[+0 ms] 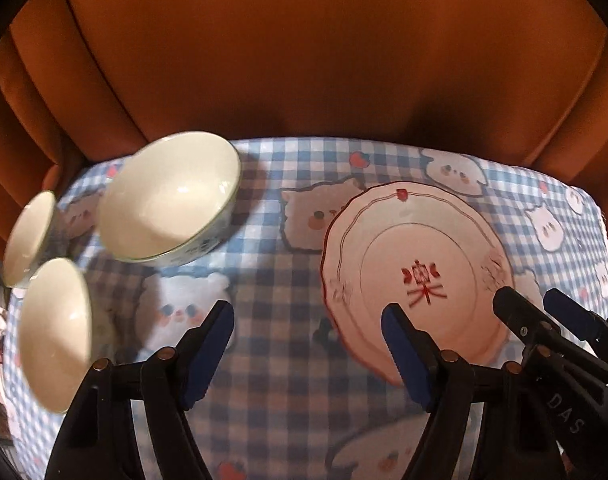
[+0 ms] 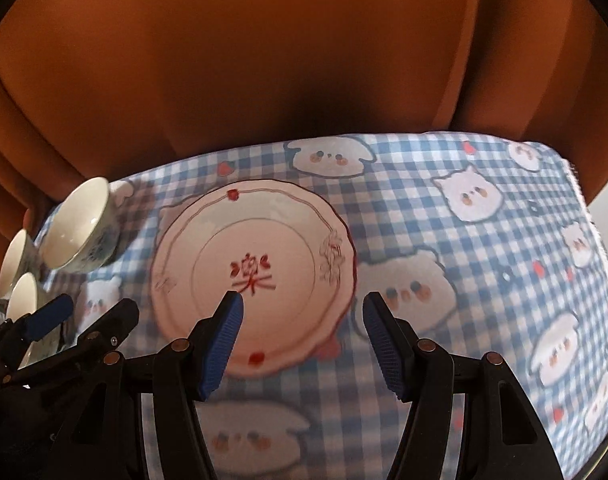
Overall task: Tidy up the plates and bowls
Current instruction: 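Move both tools to the red-rimmed small plate and close around its rim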
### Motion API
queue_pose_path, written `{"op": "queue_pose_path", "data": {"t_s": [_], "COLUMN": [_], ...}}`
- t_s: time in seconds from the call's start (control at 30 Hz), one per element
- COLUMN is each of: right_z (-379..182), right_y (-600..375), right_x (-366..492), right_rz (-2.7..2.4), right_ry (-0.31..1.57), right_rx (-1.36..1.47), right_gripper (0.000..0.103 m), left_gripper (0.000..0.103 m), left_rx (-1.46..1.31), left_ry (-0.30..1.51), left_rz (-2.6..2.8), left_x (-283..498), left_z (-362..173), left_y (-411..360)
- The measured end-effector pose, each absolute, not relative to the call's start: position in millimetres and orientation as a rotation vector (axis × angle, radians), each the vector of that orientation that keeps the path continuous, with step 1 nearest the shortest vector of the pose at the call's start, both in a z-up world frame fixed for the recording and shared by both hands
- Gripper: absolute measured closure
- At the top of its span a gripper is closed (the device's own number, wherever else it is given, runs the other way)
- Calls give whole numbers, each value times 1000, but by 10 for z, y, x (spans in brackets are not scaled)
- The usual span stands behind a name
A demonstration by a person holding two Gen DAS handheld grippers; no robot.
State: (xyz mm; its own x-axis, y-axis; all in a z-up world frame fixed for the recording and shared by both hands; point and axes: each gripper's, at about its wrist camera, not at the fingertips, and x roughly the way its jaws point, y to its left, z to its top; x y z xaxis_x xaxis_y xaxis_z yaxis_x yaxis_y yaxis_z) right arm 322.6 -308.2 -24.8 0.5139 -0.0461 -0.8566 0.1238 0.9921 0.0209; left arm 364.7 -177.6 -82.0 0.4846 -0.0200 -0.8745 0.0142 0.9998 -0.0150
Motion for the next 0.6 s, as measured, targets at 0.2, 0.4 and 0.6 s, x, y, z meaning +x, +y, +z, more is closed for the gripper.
{"op": "queue_pose_path", "data": {"t_s": [0.2, 0.4, 0.6], "right_z": [-525, -787, -849], "right_y": [-3250, -3336, -3348], "right_x": [3566, 3769, 3807], "right_rz": [-111, -122, -129], "right_ry": [1052, 1096, 1101], "right_rx": [117, 130, 131], "right_gripper": [37, 52, 56], "left_gripper": [33, 55, 54], "left_rx": [27, 54, 57], "left_ry": [1078, 1104, 1106], "left_rz": [-11, -43, -62], "left_x": [3921, 4116, 4120], "left_z": [-1092, -1268, -1249], "left_y": [-1919, -2050, -2083]}}
